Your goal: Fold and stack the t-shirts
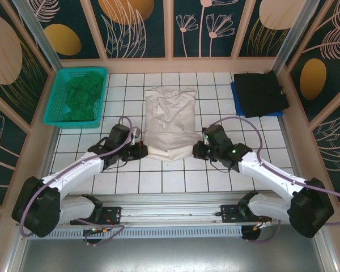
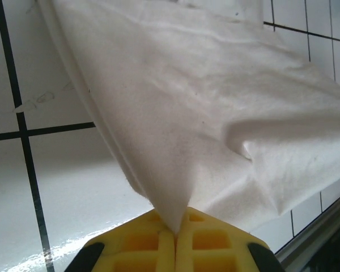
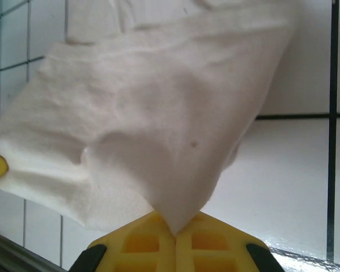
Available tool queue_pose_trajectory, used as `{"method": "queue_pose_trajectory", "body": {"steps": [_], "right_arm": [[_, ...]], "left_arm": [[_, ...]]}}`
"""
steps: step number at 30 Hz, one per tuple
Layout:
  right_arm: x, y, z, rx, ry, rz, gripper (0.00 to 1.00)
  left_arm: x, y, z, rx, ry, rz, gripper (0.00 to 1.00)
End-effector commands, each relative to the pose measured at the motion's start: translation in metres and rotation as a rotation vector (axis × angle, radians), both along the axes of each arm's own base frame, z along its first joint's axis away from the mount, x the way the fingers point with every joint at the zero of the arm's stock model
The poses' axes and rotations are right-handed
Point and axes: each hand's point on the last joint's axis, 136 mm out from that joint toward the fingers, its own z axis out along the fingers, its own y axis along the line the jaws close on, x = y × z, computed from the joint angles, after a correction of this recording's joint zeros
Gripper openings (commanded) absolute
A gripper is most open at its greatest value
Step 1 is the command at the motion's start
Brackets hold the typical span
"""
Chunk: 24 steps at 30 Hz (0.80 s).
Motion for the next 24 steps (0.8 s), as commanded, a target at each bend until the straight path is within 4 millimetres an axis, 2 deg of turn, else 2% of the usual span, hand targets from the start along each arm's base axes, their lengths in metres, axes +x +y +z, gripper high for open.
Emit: {"method": "queue_pose_trajectory", "body": {"steps": [1,3,7,13,19,24], "right_arm": [[0.019,0.001,0.031,-0.044,-0.063,-0.006,0.00],[0.037,0.000,0.041,-0.068,-0.080,-0.012,0.00],[0.081,0.000,0.056,-0.059,-0.111,-0.020,0.00],[0.162,-0.007,0.060,-0.001,-0.120,-0.035,0.00],[0.229,-0.002,0.038,0.019,-0.074,-0.007,0.00],[0.278,-0.005,0.013,0.053,-0.032,-0.004,0.00]], "left_arm": [[0.025,-0.008,0.039,-0.019,-0.066,0.033,0.00],[0.046,-0.011,0.054,-0.003,-0.101,0.047,0.00],[0.099,-0.014,0.069,-0.016,-0.115,0.073,0.00],[0.179,-0.010,0.087,-0.029,-0.142,0.101,0.00],[0.243,-0.004,0.064,-0.026,-0.103,0.125,0.00],[0.282,0.009,0.037,-0.039,-0.056,0.156,0.00]]}}
